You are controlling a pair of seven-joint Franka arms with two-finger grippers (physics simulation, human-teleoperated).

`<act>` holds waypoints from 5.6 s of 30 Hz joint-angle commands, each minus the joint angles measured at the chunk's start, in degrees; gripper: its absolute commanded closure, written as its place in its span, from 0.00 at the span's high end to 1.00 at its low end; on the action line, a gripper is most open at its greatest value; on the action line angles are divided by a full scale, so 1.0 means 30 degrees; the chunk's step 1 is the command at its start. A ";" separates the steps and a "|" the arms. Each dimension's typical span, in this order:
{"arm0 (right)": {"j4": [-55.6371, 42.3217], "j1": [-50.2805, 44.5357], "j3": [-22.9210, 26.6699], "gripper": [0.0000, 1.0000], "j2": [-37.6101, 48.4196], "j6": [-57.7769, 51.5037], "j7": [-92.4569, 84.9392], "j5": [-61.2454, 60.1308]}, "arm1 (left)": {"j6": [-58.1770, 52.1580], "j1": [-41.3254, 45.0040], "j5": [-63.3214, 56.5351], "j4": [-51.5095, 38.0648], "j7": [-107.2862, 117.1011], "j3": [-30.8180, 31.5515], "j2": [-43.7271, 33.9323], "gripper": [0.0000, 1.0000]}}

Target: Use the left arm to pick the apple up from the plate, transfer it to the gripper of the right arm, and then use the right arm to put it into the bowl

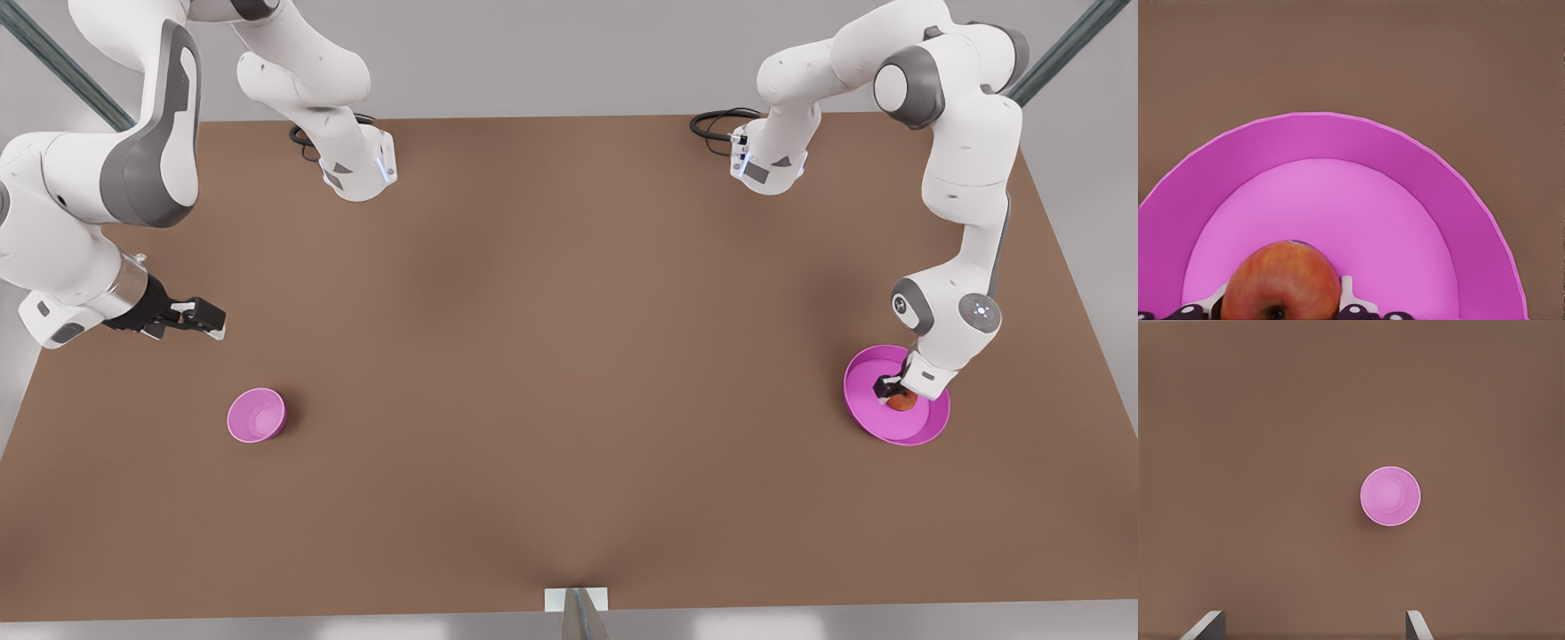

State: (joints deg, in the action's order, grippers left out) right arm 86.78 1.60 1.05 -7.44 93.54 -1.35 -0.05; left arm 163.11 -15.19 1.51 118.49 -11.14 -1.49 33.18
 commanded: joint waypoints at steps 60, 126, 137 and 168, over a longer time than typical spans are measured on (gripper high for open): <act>0.8516 0.0550 -0.9518 1.00 -0.8066 0.8488 -2.2578 -3.1711 | -1.0777 1.0365 3.1224 -1.3629 -4.0172 0.9169 0.6255 0.62; 0.4385 0.7872 -0.9079 0.61 -1.1084 0.3831 -2.0471 -2.4273 | -2.5301 0.2515 0.1518 -1.4008 -0.9237 0.8876 -0.0629 1.00; -0.0916 0.9309 -0.5945 0.61 -1.1055 0.1808 -1.9386 -1.1412 | -2.5922 0.5385 0.0258 -1.2573 0.4359 0.1669 -0.8657 1.00; -0.7128 0.7963 -0.7966 1.00 -0.8126 0.3947 -1.7077 0.2184 | -2.6392 0.4916 0.0082 -1.2106 0.3041 0.1611 -0.8159 1.00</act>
State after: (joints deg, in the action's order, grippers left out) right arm 66.90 25.77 -22.29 -33.64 105.49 -59.33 1.87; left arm 84.07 -0.47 1.79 82.18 -12.89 3.28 8.75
